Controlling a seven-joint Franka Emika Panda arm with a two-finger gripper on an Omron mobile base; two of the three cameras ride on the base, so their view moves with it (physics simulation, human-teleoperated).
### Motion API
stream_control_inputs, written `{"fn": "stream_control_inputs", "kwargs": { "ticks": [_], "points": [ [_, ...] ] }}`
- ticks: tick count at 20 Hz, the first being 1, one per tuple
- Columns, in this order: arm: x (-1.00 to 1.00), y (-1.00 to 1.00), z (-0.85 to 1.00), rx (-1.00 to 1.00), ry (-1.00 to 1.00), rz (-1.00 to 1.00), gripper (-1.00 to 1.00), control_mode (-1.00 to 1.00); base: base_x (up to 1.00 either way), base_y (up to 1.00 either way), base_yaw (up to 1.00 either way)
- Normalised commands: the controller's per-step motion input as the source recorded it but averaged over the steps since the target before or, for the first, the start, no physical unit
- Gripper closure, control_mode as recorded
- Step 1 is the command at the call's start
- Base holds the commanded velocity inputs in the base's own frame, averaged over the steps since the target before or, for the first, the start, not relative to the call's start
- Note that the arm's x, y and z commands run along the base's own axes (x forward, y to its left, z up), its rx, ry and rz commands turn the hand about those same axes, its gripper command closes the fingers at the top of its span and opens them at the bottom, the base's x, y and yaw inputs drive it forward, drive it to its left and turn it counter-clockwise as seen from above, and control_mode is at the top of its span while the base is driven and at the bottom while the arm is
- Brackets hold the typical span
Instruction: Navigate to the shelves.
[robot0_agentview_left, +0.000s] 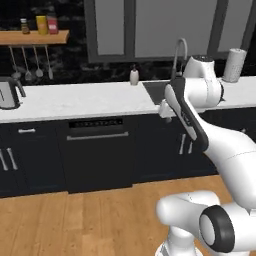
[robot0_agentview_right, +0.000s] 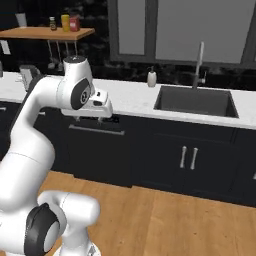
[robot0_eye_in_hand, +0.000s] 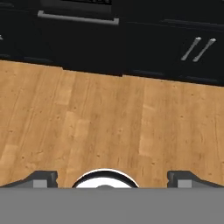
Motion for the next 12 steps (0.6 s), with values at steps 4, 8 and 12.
{"fn": "stream_control_inputs", "kwargs": {
  "ticks": [4,8,12],
  "points": [
    [0.0,0.0,0.0,0.0,0.0,0.0,-1.0,1.0,0.98,0.88,0.08],
    [0.0,0.0,0.0,0.0,0.0,0.0,-1.0,1.0,0.99,0.99,0.0],
    [0.0,0.0,0.0,0.0,0.0,0.0,-1.0,1.0,0.91,1.0,0.0]
  ]
}}
